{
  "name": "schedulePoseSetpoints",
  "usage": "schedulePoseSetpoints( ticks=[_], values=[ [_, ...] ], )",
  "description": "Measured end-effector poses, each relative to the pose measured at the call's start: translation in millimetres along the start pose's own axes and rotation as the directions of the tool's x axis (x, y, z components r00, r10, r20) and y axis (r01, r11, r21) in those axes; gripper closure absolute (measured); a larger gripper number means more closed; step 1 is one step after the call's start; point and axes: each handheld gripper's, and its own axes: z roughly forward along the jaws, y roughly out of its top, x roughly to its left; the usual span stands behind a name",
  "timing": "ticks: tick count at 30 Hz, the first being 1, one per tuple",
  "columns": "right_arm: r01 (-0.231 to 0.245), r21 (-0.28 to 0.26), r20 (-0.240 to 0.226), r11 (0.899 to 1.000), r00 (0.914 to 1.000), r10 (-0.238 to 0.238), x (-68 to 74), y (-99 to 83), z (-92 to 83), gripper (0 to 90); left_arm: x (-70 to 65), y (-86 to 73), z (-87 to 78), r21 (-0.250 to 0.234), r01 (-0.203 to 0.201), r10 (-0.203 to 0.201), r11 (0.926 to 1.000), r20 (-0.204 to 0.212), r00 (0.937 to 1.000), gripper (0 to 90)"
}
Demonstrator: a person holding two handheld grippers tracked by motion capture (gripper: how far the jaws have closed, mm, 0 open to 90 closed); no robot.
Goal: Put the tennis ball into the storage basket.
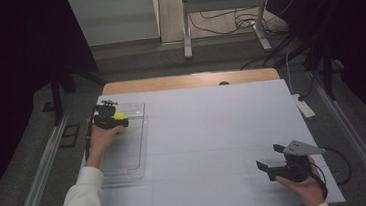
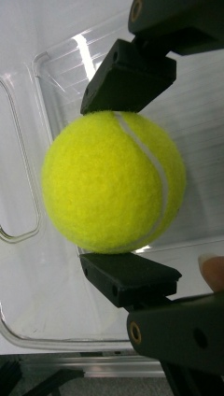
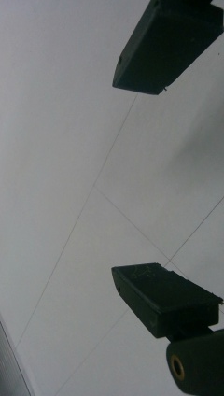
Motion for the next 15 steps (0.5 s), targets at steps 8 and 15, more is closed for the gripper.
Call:
schedulePoseSetpoints(
  ticks=[8,15],
  values=[
    [-0.001,0.001,0.000,1.000,1.0000,0.001,-0.2,-0.1,0.2,9.2,-1.6,0.6,-2.4,-0.019,-0.002,0.002,0.9998,0.000,1.0000,22.8],
    [0.000,0.001,0.004,1.000,1.0000,0.000,-0.1,-0.2,0.4,9.2,-1.1,0.3,-5.2,-0.034,-0.005,0.006,0.9994,0.017,0.9998,19.1]
  ],
)
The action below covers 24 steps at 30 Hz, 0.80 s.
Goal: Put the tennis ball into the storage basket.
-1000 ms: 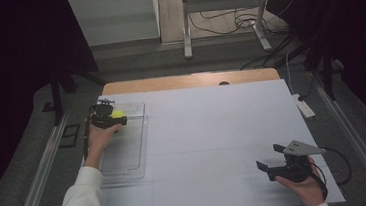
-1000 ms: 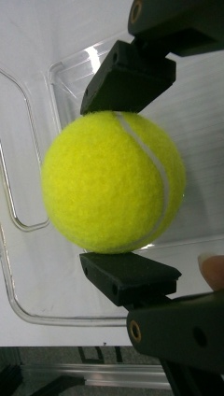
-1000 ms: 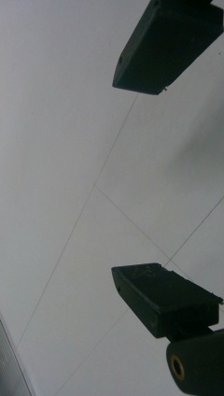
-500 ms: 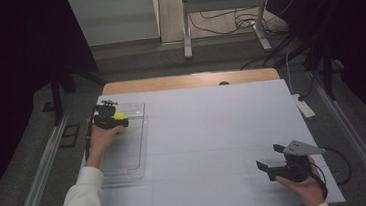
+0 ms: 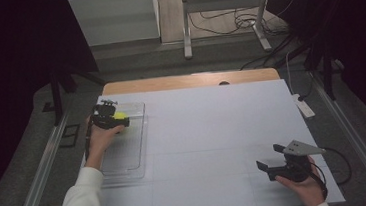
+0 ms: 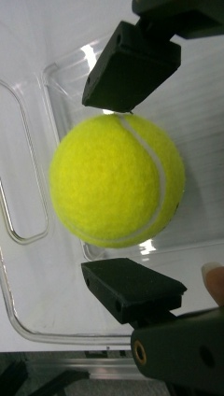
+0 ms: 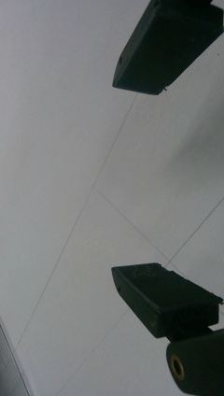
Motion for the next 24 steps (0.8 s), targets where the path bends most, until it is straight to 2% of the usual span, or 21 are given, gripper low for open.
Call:
schedulePoseSetpoints(
  ticks=[5,8,13,18,24],
  values=[
    [-0.001,0.001,0.001,1.000,1.0000,0.001,-0.4,0.0,0.0,9.3,-0.9,0.2,-5.8,-0.031,0.004,-0.004,0.9995,0.030,0.9995,17.0],
    [0.002,0.001,0.001,1.000,1.0000,-0.002,0.2,0.2,0.1,9.3,0.1,-0.1,-14.3,-0.071,0.013,-0.009,0.9974,0.058,0.9983,16.0],
    [0.001,-0.003,0.000,1.000,1.0000,-0.001,0.3,0.4,-0.9,9.3,0.9,-2.5,-28.0,-0.144,0.021,-0.004,0.9894,0.115,0.9933,15.0],
    [0.005,0.000,0.002,1.000,1.0000,-0.005,1.3,0.9,-0.7,9.3,-0.5,-5.4,-36.8,-0.173,0.023,0.002,0.9847,0.144,0.9896,14.7],
    [0.006,-0.001,0.004,1.000,1.0000,-0.006,2.0,1.1,-0.9,9.2,-4.8,-13.1,-50.6,-0.221,0.024,0.021,0.9749,0.197,0.9801,14.6]
  ],
)
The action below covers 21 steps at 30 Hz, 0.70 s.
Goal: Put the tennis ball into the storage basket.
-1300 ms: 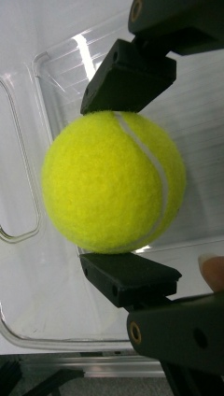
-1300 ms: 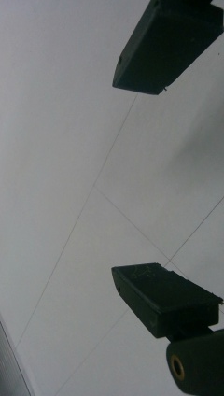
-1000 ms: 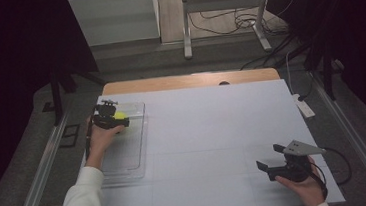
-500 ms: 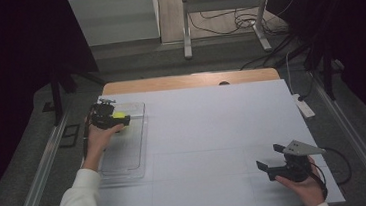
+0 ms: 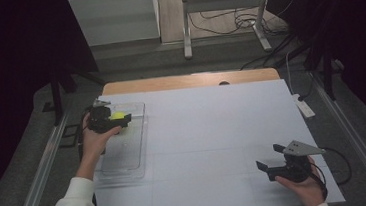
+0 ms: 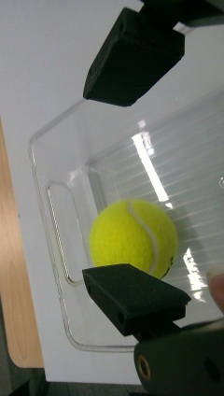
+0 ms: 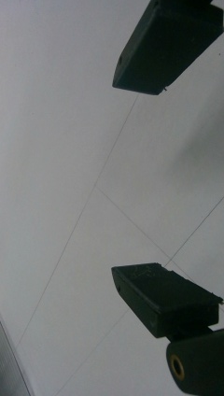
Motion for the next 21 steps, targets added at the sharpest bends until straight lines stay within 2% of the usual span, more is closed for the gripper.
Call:
schedulePoseSetpoints(
  ticks=[6,11,21],
  values=[
    [0.000,0.000,0.001,1.000,1.0000,0.000,0.1,0.2,-0.2,9.2,-12.7,-7.0,-17.9,-0.050,-0.022,0.024,0.9985,0.051,0.9984,15.0],
    [0.002,-0.001,0.002,1.000,1.0000,-0.002,0.3,0.4,-0.6,9.2,-24.0,-16.7,-30.7,-0.069,-0.051,0.058,0.9963,0.099,0.9934,15.0],
    [0.003,-0.002,0.000,1.000,1.0000,-0.003,1.1,0.9,0.0,9.2,-35.2,-31.3,-50.7,-0.108,-0.073,0.089,0.9914,0.147,0.9852,15.3]
  ],
)
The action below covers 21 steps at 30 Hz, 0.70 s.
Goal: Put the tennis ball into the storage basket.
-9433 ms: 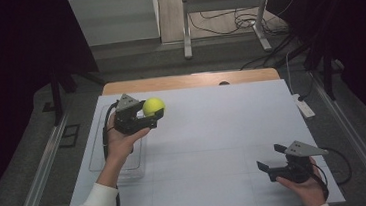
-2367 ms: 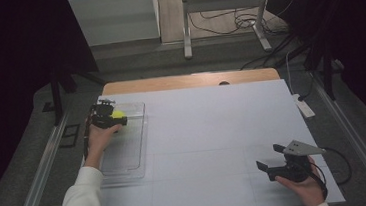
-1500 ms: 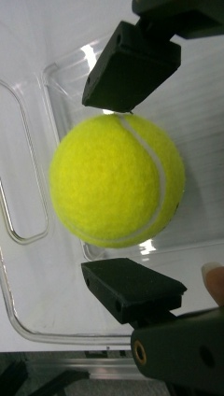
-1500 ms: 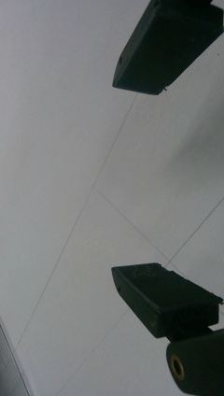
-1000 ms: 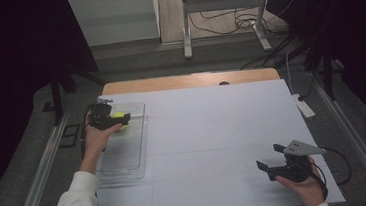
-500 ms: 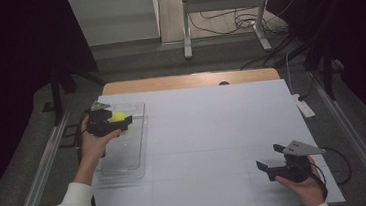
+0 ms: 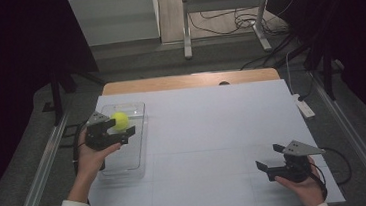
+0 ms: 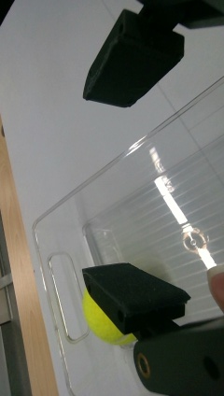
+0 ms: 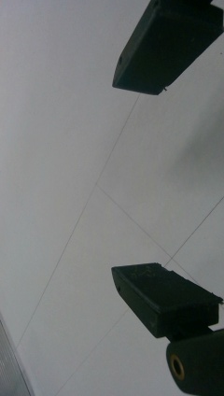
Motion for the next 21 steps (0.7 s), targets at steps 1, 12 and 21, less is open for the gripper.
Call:
schedulePoseSetpoints(
  ticks=[1,12,21],
  values=[
    [-0.001,0.001,-0.001,1.000,1.0000,0.001,0.0,-0.1,0.2,9.2,-1.2,-1.0,-1.2,-0.002,-0.003,0.003,1.0000,0.004,1.0000,15.3],
    [-0.002,-0.001,-0.001,1.000,1.0000,0.002,-0.4,0.3,0.0,9.3,-19.1,-19.6,-12.6,-0.021,-0.031,0.032,0.9993,0.052,0.9981,15.3],
    [-0.006,-0.004,0.002,1.000,1.0000,0.006,-1.5,0.1,-0.1,9.3,-31.9,-36.6,-16.6,-0.025,-0.054,0.056,0.9982,0.084,0.9949,15.3]
  ],
)
